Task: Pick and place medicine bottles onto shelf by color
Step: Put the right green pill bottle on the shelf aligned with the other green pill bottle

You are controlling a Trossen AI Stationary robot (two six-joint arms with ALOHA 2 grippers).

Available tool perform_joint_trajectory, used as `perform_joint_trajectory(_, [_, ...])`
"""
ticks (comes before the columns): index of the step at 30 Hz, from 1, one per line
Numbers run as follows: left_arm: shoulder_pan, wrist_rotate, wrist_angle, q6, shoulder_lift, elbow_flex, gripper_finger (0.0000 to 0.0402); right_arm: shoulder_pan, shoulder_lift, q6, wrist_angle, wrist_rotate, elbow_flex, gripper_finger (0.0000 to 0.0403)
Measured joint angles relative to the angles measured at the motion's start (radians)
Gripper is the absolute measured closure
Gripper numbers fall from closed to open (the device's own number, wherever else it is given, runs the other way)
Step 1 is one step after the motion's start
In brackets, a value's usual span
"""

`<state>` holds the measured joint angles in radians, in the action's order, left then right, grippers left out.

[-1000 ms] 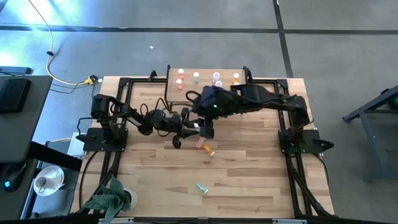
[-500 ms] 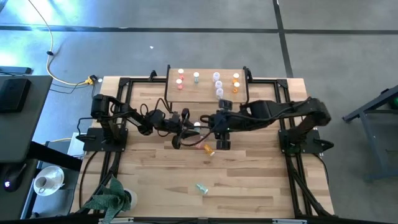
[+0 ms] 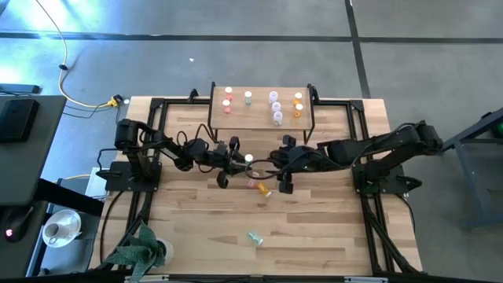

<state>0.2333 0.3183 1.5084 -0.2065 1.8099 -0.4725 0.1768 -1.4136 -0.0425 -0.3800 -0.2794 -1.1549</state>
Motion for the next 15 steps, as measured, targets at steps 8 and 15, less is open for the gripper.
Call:
perform_joint_trajectory(8, [0.000, 0.000, -0.031, 0.075, 0.000, 0.000, 0.0313, 0.000, -0.001, 0.063, 0.442, -0.002, 0.223, 0.0221])
perform_joint_trajectory(15, [-0.001, -0.003, -0.054, 0.134, 0.000, 0.000, 0.0313, 0.000, -0.001, 0.070, 0.730, -0.006, 0.342, 0.0221])
